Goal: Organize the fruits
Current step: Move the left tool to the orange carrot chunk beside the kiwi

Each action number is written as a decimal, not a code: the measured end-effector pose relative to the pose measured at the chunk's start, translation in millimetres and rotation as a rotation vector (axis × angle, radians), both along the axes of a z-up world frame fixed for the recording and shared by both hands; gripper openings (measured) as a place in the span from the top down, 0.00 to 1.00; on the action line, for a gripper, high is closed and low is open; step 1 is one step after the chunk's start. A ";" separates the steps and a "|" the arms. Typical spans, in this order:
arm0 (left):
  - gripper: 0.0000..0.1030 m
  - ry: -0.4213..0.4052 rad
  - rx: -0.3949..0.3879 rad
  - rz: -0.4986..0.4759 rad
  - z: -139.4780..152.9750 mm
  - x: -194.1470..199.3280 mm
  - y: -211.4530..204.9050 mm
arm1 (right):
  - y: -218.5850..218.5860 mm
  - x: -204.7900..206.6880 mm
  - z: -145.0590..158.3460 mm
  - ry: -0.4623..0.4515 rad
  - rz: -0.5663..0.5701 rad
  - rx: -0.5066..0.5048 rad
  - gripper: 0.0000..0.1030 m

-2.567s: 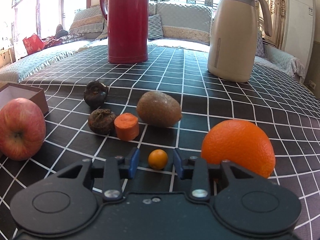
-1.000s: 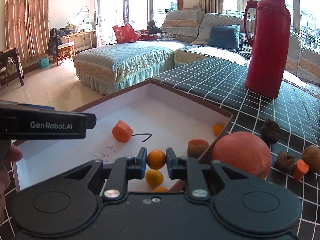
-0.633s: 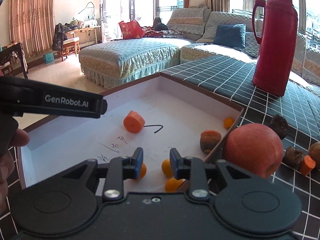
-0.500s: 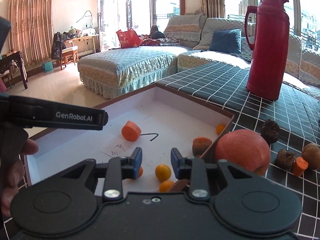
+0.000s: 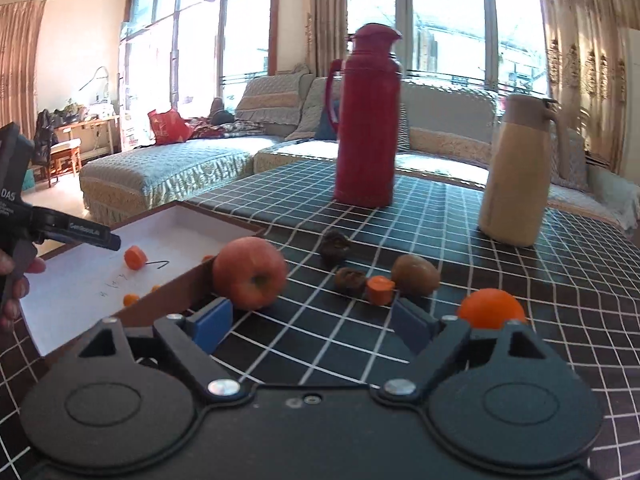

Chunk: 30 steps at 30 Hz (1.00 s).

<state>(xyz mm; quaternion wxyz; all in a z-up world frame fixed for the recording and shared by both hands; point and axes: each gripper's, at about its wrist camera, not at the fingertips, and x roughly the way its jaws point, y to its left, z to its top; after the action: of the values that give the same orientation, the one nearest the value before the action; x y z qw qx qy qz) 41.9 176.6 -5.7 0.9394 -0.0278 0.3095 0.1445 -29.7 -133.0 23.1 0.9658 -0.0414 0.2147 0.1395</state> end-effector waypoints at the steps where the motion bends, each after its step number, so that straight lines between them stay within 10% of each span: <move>1: 0.24 0.001 0.003 -0.007 0.0 0.4 -4.7 | -13.4 -1.3 -0.6 0.000 -0.036 0.020 0.15; 30: 0.24 -0.047 0.057 -0.318 2.7 -6.2 -169.2 | -98.0 -18.1 -13.3 0.006 -0.238 0.124 0.00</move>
<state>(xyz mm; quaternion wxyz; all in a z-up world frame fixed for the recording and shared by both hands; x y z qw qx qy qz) 35.7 7.4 -3.0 0.9578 0.0446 0.2839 0.0019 -47.8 -231.1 9.8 0.9756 0.0448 0.2119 0.0368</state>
